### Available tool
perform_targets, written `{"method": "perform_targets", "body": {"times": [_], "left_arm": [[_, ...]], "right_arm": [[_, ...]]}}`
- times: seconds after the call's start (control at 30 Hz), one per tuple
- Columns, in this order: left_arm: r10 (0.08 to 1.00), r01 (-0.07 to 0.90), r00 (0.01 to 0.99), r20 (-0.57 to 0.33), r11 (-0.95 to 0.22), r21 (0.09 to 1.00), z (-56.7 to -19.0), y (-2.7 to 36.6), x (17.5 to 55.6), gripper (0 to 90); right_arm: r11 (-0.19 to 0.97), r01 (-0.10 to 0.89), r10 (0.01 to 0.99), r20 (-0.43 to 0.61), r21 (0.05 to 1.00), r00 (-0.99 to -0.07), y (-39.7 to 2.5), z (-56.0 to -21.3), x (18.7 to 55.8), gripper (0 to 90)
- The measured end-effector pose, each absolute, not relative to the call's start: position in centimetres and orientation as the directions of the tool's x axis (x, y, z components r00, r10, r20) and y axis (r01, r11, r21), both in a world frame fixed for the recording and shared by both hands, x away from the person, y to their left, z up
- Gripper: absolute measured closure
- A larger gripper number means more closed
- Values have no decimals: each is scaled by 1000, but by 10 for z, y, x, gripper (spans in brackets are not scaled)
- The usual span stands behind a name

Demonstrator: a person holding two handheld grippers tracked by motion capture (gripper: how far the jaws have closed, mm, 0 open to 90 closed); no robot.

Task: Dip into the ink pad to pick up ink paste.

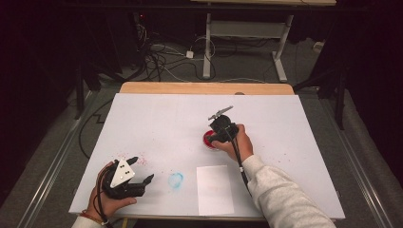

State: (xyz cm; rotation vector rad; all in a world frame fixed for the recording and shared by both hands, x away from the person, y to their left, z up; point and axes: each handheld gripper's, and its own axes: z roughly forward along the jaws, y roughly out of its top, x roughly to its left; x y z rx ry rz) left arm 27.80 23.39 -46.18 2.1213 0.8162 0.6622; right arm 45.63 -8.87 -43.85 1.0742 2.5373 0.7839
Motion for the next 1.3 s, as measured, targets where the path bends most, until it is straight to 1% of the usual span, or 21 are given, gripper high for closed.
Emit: {"method": "perform_targets", "body": {"times": [0.17, 0.37, 0.43, 0.57, 0.63, 0.87, 0.97, 1.13, 1.23, 1.3], "left_arm": [[720, 324, 665, 197, -516, 793, -462, 233, 279, 207], [723, 331, 664, 189, -512, 793, -461, 233, 278, 207], [719, 322, 665, 202, -520, 791, -461, 233, 279, 207], [721, 330, 666, 191, -514, 792, -461, 232, 278, 207], [721, 331, 666, 190, -514, 792, -461, 232, 278, 207], [717, 327, 670, 191, -516, 792, -461, 232, 278, 207], [714, 315, 671, 202, -520, 794, -461, 233, 279, 207], [713, 313, 671, 203, -521, 794, -460, 232, 279, 207], [712, 312, 673, 201, -520, 795, -460, 232, 279, 208], [711, 312, 674, 200, -520, 795, -460, 232, 280, 208]], "right_arm": [[606, 562, 706, -56, 563, -706, -88, -438, 455, 550], [594, 581, 713, -29, 557, -701, -92, -438, 456, 541], [588, 592, 721, -25, 551, -692, -92, -438, 455, 535], [612, 574, 701, -37, 544, -712, -93, -439, 456, 550], [608, 583, 707, -33, 539, -706, -92, -440, 455, 553], [632, 562, 690, -58, 533, -721, -91, -441, 454, 556], [642, 550, 681, -68, 535, -729, -91, -441, 454, 557], [638, 556, 680, -52, 534, -731, -92, -440, 455, 557], [645, 544, 676, -70, 537, -733, -93, -439, 456, 556], [618, 555, 693, -53, 557, -719, -97, -435, 456, 556]]}}
